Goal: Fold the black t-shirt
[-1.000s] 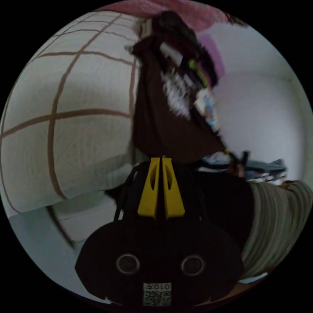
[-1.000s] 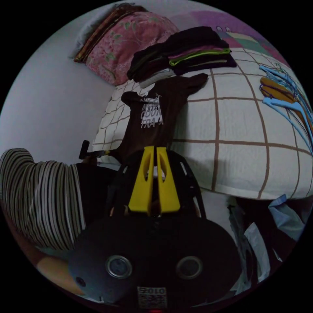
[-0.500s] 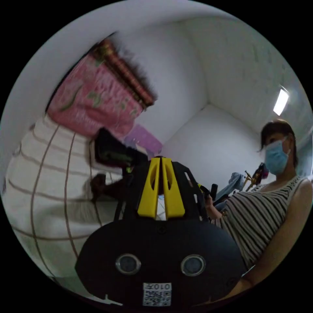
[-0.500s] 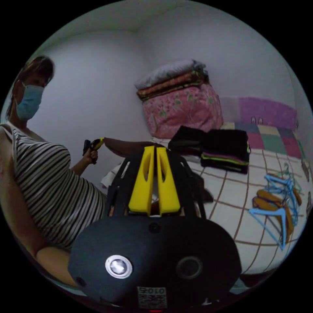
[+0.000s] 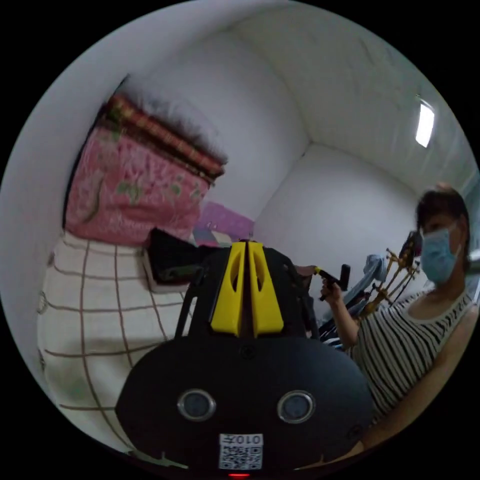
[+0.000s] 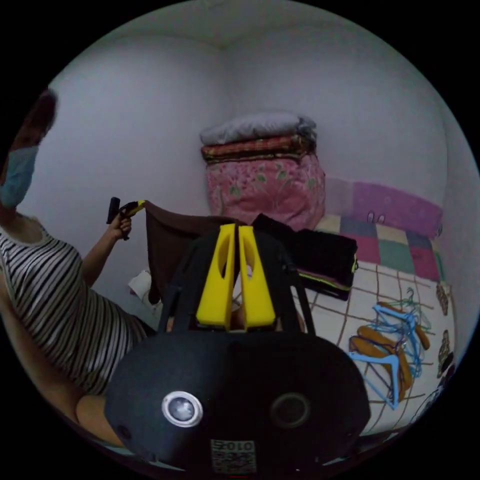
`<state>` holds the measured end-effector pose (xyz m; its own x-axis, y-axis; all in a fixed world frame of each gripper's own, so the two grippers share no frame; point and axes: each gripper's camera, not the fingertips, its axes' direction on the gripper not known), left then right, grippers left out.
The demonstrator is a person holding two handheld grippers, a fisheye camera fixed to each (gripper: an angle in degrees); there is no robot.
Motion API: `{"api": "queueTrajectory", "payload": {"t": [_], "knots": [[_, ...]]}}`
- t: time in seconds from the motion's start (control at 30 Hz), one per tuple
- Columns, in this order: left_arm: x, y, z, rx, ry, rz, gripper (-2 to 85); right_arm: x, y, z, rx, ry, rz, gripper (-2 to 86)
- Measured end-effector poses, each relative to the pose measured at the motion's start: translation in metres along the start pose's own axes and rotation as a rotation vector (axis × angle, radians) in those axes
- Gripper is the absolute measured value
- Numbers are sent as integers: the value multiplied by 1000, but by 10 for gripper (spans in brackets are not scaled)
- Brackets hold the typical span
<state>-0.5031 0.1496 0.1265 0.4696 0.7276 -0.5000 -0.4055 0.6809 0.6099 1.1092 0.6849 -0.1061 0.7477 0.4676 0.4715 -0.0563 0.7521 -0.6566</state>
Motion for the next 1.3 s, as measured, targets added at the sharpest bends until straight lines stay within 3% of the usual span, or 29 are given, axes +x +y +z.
{"api": "queueTrajectory", "payload": {"t": [0.13,0.33,0.47,0.57,0.8,1.0,1.17,1.3], "knots": [[-23,-13,35,-15,-15,-84,-2,38,3,22,25,-60,115,12],[51,-72,15,55,-97,235,-2,20,-30,-26,146,69,-71,12],[67,-67,4,38,-98,288,-2,23,-11,-40,175,31,-91,12],[56,-38,12,-41,-126,249,-2,37,20,-17,88,20,-25,12],[-11,73,52,-215,-138,-59,-2,101,123,74,-114,-93,338,12],[-66,180,105,-497,-206,-228,-2,145,223,153,-353,-156,666,13],[-88,236,123,-614,-176,-334,-2,157,261,190,-510,-173,744,12],[-89,249,130,-671,-180,-298,-2,166,264,202,-505,-174,750,12]]}}
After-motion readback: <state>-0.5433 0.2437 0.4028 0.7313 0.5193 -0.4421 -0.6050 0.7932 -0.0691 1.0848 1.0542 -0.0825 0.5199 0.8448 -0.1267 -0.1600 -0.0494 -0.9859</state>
